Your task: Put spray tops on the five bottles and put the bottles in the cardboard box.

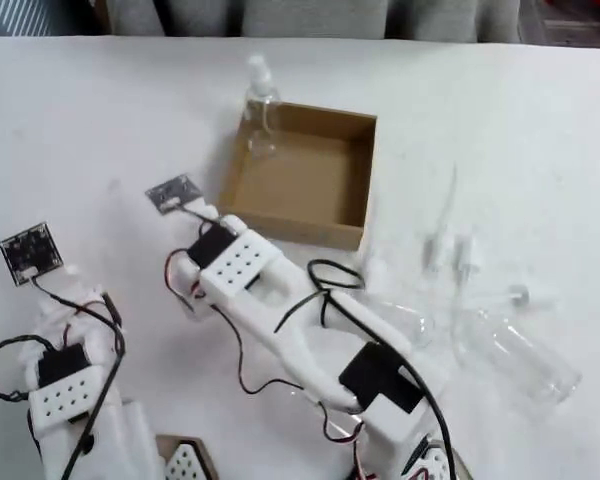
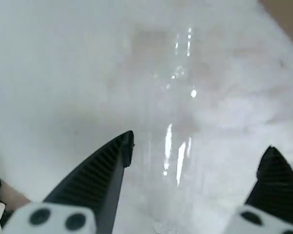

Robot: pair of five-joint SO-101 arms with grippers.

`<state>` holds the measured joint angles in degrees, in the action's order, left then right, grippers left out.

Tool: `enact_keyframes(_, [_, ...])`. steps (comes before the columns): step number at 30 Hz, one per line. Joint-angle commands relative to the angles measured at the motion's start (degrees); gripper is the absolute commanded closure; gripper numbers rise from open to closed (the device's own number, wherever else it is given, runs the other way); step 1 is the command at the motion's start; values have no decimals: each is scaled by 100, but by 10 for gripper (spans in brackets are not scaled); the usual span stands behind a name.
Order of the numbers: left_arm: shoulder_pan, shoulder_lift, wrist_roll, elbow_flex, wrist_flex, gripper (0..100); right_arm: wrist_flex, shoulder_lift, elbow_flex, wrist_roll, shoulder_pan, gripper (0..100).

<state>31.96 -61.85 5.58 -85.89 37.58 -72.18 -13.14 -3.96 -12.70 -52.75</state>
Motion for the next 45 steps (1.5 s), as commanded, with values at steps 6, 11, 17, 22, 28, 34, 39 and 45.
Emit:
enact_keyframes(6, [-321,-145,53,360,-105,954,-734,1499,237,246,1007,866])
enact_keyframes(11, [-752,-145,536,369,-53,954,-1191,2185,193,255,1921,986])
enact_keyframes(17, [-1297,-154,1152,1011,905,952,-1385,2158,-18,255,3055,982])
enact_keyframes(22, [-2035,-119,1152,1749,1662,833,-743,2062,-897,264,3662,982])
enact_keyframes(28, [-2941,-101,1169,2980,3156,814,-136,2088,-1582,264,3943,982])
enact_keyframes(34, [-3301,119,1310,2971,3305,797,-40,2097,-1635,264,3952,982])
enact_keyframes(39, [-3310,1393,1837,3314,3297,742,-4,2062,-1635,264,3960,982])
enact_keyframes(45, [-3319,2712,2048,3701,3297,751,-4,2053,-1644,264,3952,982])
